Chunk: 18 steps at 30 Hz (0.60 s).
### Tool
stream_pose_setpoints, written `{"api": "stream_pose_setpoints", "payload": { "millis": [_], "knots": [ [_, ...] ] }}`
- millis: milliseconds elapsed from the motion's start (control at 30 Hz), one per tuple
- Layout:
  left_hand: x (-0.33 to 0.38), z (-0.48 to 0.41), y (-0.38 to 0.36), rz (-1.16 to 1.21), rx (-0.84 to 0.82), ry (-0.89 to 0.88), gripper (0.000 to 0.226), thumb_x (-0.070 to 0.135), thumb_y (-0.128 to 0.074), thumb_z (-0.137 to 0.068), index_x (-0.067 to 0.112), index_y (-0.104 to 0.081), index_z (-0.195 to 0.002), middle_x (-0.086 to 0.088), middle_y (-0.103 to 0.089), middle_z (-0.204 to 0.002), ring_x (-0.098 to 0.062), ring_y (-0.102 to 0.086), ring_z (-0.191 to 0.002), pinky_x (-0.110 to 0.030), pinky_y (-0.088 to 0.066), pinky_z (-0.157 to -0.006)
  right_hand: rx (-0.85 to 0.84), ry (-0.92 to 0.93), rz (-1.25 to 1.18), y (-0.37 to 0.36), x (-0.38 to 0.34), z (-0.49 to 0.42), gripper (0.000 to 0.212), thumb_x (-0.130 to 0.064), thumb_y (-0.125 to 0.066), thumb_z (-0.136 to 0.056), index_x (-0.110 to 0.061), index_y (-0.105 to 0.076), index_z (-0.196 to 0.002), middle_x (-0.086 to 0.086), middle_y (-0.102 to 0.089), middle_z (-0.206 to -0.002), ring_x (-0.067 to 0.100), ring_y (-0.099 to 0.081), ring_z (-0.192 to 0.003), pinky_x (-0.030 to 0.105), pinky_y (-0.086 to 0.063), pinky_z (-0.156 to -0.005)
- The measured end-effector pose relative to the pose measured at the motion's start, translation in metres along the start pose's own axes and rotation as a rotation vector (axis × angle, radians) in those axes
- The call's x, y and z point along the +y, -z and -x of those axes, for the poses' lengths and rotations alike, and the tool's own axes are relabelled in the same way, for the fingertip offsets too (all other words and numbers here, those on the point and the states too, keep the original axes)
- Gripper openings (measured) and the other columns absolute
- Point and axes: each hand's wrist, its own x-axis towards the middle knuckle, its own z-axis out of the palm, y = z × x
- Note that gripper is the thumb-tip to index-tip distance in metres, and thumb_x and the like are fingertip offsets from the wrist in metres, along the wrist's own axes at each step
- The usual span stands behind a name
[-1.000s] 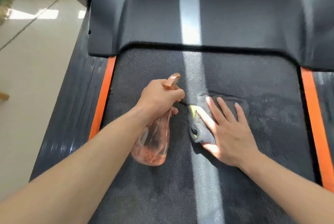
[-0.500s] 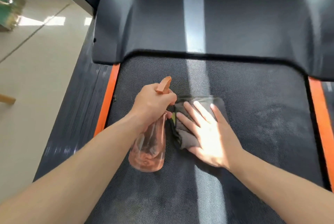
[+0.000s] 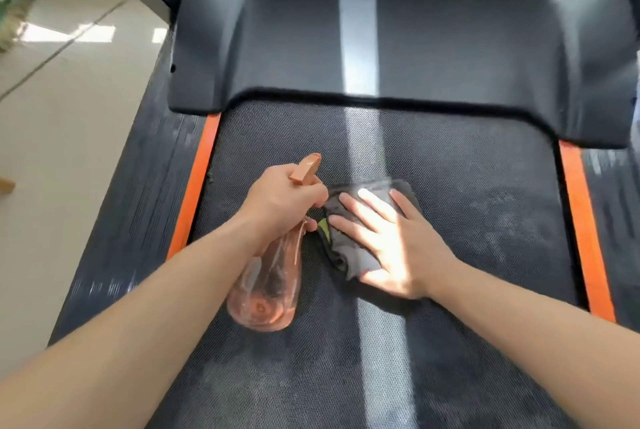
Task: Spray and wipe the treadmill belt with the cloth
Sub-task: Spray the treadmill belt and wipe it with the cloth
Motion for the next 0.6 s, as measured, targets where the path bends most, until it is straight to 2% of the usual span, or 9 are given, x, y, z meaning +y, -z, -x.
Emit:
{"api": "stream_pose_setpoints", "payload": {
  "millis": [33,133,167,233,367,433,533,600],
  "knots": [
    [0.0,0.0,-0.001,0.021,-0.003,0.007,0.005,0.01,-0.073,-0.083,0.01,-0.073,-0.088,0.001,-0.07,-0.076,-0.022,-0.067,-0.048,-0.024,-0.049,-0.05,0.023,-0.065,-0.006,0.003,0.011,-0.011,0.092,-0.069,-0.042,-0.076,-0.032,-0.031,-0.159,0.003,-0.022,-0.17,0.027,-0.023,-0.155,0.058,-0.017,-0.121],
    [-0.001,-0.004,-0.005,0.051,-0.004,0.023,0.004,0.008,-0.074,-0.082,0.011,-0.073,-0.084,0.002,-0.071,-0.07,-0.022,-0.063,-0.045,-0.024,-0.047,-0.047,0.004,-0.468,-0.087,0.018,0.046,-0.042,0.089,-0.071,-0.035,-0.086,-0.035,-0.01,-0.163,-0.001,-0.001,-0.173,0.024,-0.003,-0.159,0.057,-0.002,-0.124],
    [-0.001,-0.006,-0.006,0.054,-0.008,0.023,0.004,0.008,-0.074,-0.082,0.012,-0.072,-0.082,0.001,-0.071,-0.071,-0.021,-0.063,-0.045,-0.025,-0.047,-0.048,0.017,-0.548,-0.082,0.017,0.052,-0.043,0.089,-0.073,-0.031,-0.086,-0.035,-0.007,-0.163,-0.001,0.002,-0.173,0.024,0.0,-0.159,0.057,0.0,-0.125],
    [0.003,-0.008,-0.014,0.04,-0.045,0.011,0.007,0.006,-0.074,-0.082,0.013,-0.072,-0.08,-0.001,-0.071,-0.076,-0.021,-0.062,-0.044,-0.026,-0.048,-0.051,0.042,-0.54,-0.067,0.013,0.047,-0.019,0.094,-0.073,-0.027,-0.079,-0.034,-0.012,-0.163,0.001,-0.002,-0.173,0.025,-0.003,-0.159,0.058,-0.002,-0.125],
    [0.027,-0.009,-0.042,-0.05,-0.145,-0.024,0.01,0.008,-0.072,-0.087,0.013,-0.071,-0.079,-0.007,-0.074,-0.084,-0.014,-0.062,-0.039,-0.021,-0.048,-0.045,0.047,-0.386,-0.094,-0.009,0.0,0.075,0.099,-0.072,-0.043,-0.071,-0.032,-0.03,-0.16,0.002,-0.018,-0.171,0.026,-0.018,-0.157,0.057,-0.013,-0.124],
    [0.041,-0.009,-0.058,-0.044,-0.173,-0.015,0.011,0.008,-0.069,-0.093,0.008,-0.069,-0.082,-0.009,-0.072,-0.08,-0.01,-0.058,-0.034,-0.019,-0.044,-0.039,0.043,-0.418,-0.085,-0.016,-0.013,0.097,0.098,-0.072,-0.048,-0.072,-0.033,-0.03,-0.16,0.002,-0.018,-0.171,0.026,-0.018,-0.157,0.058,-0.015,-0.124],
    [0.057,-0.011,-0.08,0.027,-0.212,0.007,0.006,0.009,-0.068,-0.091,0.003,-0.067,-0.09,-0.014,-0.071,-0.08,-0.017,-0.059,-0.039,-0.022,-0.043,-0.04,0.057,-0.479,-0.095,-0.02,-0.018,0.098,0.096,-0.073,-0.049,-0.074,-0.034,-0.03,-0.16,0.002,-0.018,-0.171,0.025,-0.018,-0.157,0.058,-0.016,-0.123],
    [0.066,-0.014,-0.092,0.04,-0.219,0.016,0.003,0.008,-0.066,-0.09,0.005,-0.065,-0.089,-0.014,-0.068,-0.08,-0.015,-0.058,-0.041,-0.019,-0.041,-0.037,0.075,-0.485,-0.118,-0.02,-0.018,0.097,0.096,-0.074,-0.05,-0.074,-0.033,-0.032,-0.159,0.002,-0.019,-0.17,0.025,-0.018,-0.157,0.058,-0.016,-0.124]
  ]
}}
